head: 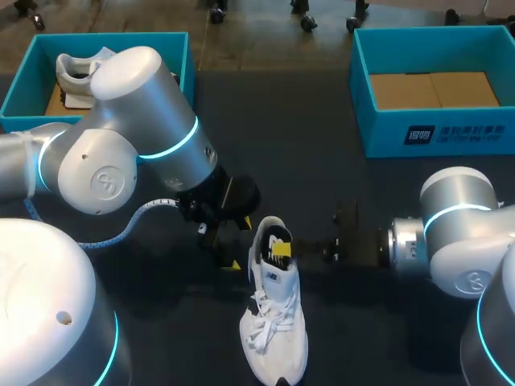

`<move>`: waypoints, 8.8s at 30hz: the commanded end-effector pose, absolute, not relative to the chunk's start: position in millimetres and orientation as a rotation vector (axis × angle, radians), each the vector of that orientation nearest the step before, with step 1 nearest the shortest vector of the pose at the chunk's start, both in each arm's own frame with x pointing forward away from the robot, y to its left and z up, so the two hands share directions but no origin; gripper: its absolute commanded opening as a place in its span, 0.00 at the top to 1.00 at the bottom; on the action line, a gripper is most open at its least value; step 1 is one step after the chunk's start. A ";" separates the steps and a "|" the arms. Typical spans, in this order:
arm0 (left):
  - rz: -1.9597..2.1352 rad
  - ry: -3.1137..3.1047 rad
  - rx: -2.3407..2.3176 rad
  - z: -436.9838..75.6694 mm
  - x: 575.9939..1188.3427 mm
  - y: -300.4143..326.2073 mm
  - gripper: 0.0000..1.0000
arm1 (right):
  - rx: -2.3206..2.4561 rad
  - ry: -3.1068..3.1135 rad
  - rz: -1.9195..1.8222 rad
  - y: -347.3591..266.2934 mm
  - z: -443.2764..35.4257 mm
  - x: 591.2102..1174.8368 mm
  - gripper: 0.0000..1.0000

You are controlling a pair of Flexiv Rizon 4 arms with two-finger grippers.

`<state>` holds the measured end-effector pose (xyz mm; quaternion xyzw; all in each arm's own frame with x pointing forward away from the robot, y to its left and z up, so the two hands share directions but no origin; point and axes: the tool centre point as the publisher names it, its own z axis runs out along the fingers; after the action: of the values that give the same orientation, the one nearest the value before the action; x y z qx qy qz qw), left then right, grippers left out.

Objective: Take the shoe out of the shoebox, open the shoe tongue, remove and reinsert the insole, then place the shoe into the shoebox

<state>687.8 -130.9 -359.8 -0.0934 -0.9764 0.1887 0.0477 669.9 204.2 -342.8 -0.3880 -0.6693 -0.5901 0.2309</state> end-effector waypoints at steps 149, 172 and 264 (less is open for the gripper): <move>0.383 -2.840 -0.973 -249.7 903.7 40.7 0.00 | -2.182 -2.290 -0.220 209.0 -294.8 654.0 1.00; 0.383 -2.840 -0.973 -249.7 903.7 40.7 0.00 | -2.442 -2.387 -0.122 198.1 -339.2 667.0 1.00; 0.383 -2.840 -0.973 -249.7 903.7 40.7 0.00 | -2.536 -2.419 -0.034 201.5 -341.3 664.5 1.00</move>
<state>903.8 40.3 -250.3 -0.3205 -0.9368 0.1278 0.0575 672.1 191.5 -331.2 -0.6438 -0.7487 -0.0002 -0.1583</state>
